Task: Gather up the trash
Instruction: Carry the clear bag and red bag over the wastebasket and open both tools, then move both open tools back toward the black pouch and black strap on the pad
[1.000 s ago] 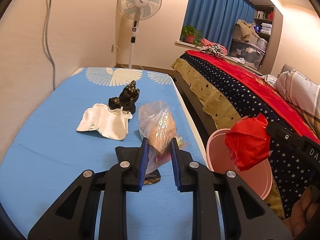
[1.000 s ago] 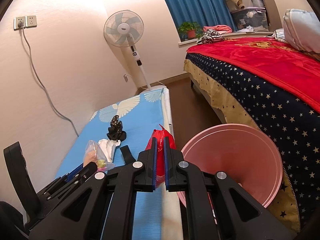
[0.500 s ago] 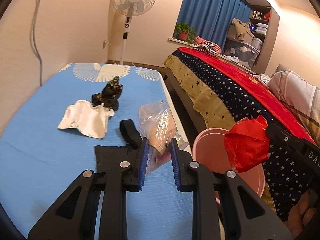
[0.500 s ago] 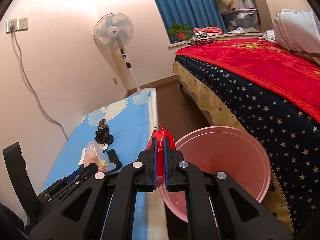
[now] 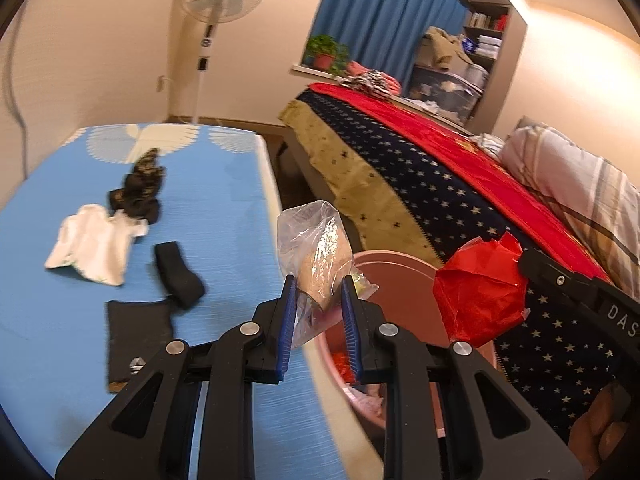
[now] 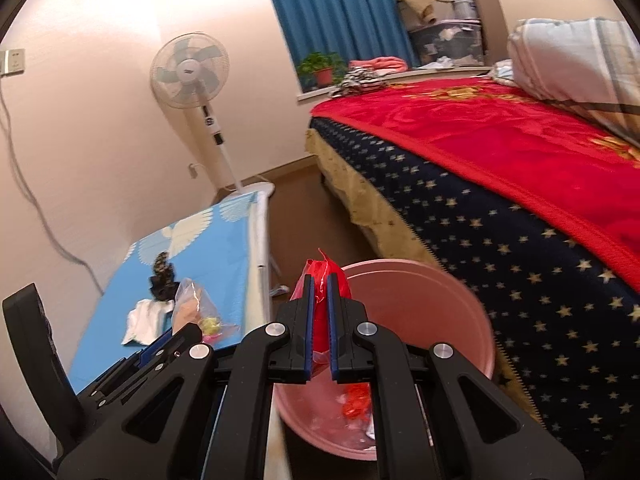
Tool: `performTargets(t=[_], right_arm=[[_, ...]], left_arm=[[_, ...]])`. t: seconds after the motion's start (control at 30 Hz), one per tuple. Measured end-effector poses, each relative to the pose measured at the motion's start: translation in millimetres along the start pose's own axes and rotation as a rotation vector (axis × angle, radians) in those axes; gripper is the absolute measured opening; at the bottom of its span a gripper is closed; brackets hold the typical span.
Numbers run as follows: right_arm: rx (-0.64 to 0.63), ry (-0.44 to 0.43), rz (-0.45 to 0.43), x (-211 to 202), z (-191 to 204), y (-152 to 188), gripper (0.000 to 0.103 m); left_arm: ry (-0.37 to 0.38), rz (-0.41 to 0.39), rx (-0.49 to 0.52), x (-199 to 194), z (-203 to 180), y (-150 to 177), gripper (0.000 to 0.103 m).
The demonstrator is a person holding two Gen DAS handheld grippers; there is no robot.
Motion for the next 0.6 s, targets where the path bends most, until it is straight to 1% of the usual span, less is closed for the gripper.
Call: performTargets(t=[0.17, 0.37, 0.43, 0.47, 0.5, 0.53, 0.57, 0.6], right_arm=[[0.008, 0.057, 0.003, -0.1, -13.9, -0.8, 0.006], [0.019, 0.096, 0.009, -1.4, -25.6, 2.0, 0.006], [0.030, 0.137, 0.018, -2.0, -30.8, 3.5, 0.008], [0.034, 0.149, 0.022, -2.0, -33.4, 3.9, 0.010], [0.042, 0.149, 0.027, -1.7, -35.3, 4.5, 0.010], [0.045, 0.147, 0.029, -1.3, -35.6, 5.0, 0.012], [0.046, 0.146, 0.028, -1.4, -36.0, 5.2, 0.015], [0.046, 0.150, 0.024, -2.4, -36.6, 5.3, 0.023]], left_arm=[[0.052, 0.039, 0.004, 15.1, -16.3, 6.9, 0.022], [0.084, 0.078, 0.012, 28.8, -29.0, 15.6, 0.023], [0.098, 0.094, 0.015, 32.7, -33.1, 17.9, 0.024], [0.099, 0.101, 0.024, 34.8, -36.1, 19.4, 0.030], [0.100, 0.102, 0.027, 34.7, -37.0, 19.4, 0.040], [0.102, 0.101, 0.029, 34.6, -38.1, 19.9, 0.043], [0.102, 0.101, 0.029, 33.6, -37.8, 20.4, 0.043], [0.098, 0.103, 0.031, 33.0, -37.4, 20.6, 0.043]])
Point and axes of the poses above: each gripper's, at about its wrist camera, not at the fingertips, and x roughly the way its jaws point, z to its left, y to its underside, the point moved 6 cm from there along x, roughly the way its jaws point, and after that the axes turned 5 degrees about -x, right-handed, at the moved point
